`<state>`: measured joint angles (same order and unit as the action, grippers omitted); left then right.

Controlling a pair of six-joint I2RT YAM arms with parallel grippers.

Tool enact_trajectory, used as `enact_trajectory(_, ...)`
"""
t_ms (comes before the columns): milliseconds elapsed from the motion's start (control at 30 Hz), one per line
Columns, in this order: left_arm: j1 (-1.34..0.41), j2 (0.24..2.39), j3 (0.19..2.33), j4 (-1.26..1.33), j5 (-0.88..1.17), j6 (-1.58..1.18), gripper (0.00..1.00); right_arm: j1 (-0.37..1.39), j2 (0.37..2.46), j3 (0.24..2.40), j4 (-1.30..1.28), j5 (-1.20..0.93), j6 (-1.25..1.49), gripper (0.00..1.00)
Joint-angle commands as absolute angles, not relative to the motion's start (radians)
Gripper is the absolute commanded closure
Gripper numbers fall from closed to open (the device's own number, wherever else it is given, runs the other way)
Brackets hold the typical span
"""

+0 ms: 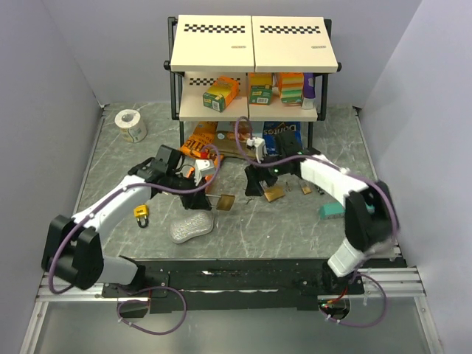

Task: Lock with the key
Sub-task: Place the key at the center of the board, then place the lock at the center of the board.

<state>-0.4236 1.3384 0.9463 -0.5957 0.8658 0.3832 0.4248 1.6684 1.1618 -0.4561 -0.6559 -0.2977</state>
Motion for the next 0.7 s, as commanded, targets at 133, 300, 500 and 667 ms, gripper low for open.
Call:
enact_trajectory(133,-0.417,1.465,1.107,-0.663,1.051,0.181,0.99,0.606,1.247,0.947,-0.233,-0.681,-0.515,0.01)
enact_trajectory(300,-0.419,1.471,1.117,-0.647,1.121,0.083,0.99,0.775,1.267,0.954,-0.247,-0.529,-0.603,0.01)
enact_trajectory(500,-0.419,1.451,1.117,-0.627,1.140,0.043,0.99,0.836,1.321,0.971,-0.212,-0.420,-0.620,0.01)
enact_trajectory(667,-0.419,1.447,1.106,-0.614,1.154,0.008,0.99,0.862,1.354,0.997,-0.192,-0.362,-0.623,0.03)
